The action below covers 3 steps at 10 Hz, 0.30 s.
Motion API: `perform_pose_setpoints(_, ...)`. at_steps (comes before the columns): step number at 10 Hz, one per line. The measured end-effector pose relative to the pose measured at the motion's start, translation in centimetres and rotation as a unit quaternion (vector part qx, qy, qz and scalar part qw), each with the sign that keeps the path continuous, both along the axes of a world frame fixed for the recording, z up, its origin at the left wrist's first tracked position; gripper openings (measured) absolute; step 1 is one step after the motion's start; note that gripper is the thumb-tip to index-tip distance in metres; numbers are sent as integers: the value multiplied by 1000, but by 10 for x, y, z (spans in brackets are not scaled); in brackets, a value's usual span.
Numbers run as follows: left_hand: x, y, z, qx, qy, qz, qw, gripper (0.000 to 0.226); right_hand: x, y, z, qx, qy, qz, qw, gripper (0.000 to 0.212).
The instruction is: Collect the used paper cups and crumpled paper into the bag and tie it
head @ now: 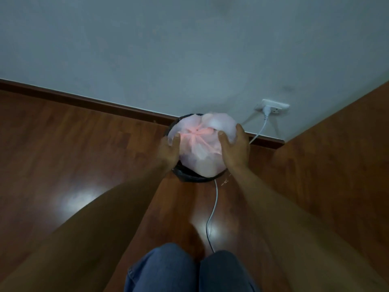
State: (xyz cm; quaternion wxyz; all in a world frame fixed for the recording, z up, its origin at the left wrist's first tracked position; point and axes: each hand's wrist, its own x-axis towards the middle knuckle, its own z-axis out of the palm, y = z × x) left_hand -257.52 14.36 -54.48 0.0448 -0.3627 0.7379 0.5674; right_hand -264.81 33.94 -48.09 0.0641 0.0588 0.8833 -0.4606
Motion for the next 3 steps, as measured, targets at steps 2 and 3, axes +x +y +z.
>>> perform_pose_setpoints(2, 16, 13, 28, -10, -26, -13, 1000, 60, 18, -4, 5, 21, -4, 49, 999, 56)
perform_pose_setpoints(3, 18, 16, 59, -11, -42, -21, 999, 49, 28, 3, 24, 24, -19, 45, 999, 50)
